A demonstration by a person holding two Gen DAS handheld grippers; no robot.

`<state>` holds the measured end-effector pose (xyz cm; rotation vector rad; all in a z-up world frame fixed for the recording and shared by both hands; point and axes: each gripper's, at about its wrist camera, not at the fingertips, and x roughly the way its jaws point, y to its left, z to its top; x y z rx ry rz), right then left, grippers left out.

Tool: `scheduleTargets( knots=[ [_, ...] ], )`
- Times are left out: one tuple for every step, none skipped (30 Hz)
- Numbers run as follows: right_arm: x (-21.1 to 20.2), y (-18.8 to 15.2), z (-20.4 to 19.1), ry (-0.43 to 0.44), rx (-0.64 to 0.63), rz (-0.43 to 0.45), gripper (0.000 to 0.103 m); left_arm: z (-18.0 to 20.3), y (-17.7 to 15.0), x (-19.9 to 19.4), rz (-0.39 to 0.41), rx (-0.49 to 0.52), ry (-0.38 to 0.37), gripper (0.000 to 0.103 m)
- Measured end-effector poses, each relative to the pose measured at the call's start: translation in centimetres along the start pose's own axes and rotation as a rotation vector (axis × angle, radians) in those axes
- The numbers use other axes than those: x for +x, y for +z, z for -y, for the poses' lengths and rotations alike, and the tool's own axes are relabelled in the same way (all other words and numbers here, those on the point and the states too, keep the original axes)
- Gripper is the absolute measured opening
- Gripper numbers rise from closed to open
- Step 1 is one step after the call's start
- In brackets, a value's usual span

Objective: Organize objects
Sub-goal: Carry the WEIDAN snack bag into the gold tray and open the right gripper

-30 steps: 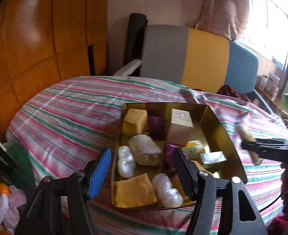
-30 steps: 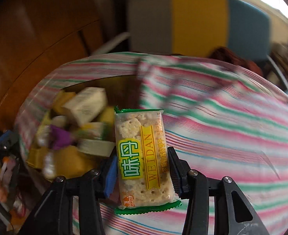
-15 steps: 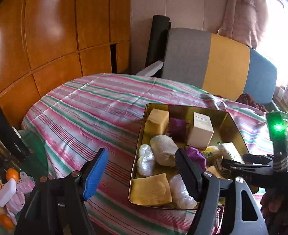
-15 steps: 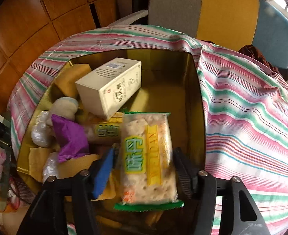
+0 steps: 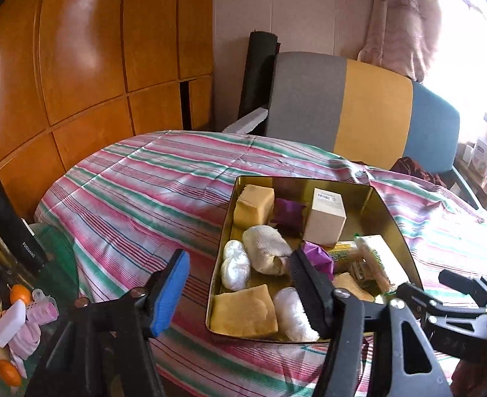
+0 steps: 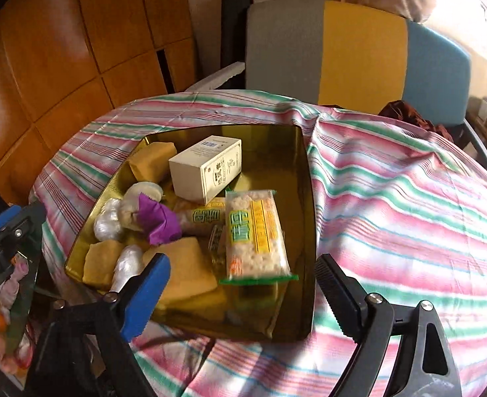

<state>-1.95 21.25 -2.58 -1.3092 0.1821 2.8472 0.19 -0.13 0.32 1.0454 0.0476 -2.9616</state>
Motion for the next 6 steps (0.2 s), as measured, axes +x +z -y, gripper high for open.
scheduleTargets(
  knots=[
    [-0.2,-0.4,0.0,-0.003,0.003,0.004,0.09,0.1,-0.1,-0.1,0.002,0.003,-0.005,0.056],
    [-0.4,-0.6,0.1,-0.006,0.008,0.006,0.09,0.2,-0.1,-0.3,0.004,0.009,-0.008,0.056],
    [-0.6,-0.9,0.1,-0.004,0.012,0.006,0.09,0.4,-0.1,-0.4,0.008,0.018,-0.007,0.056],
    [-0.9,-1.2,0.2,-0.002,0.016,0.006,0.09,0.5,-0.1,-0.4,0.007,0.021,-0.009,0.056],
    [-1.1,-1.5,0.2,-0.005,0.02,0.01,0.09,0.6,-0.1,-0.4,0.001,0.022,-0.014,0.056],
    [-1.3,-1.6,0.3,-0.008,0.022,0.015,0.09,0.6,-0.1,-0.4,-0.005,0.023,-0.02,0.056]
  ],
)
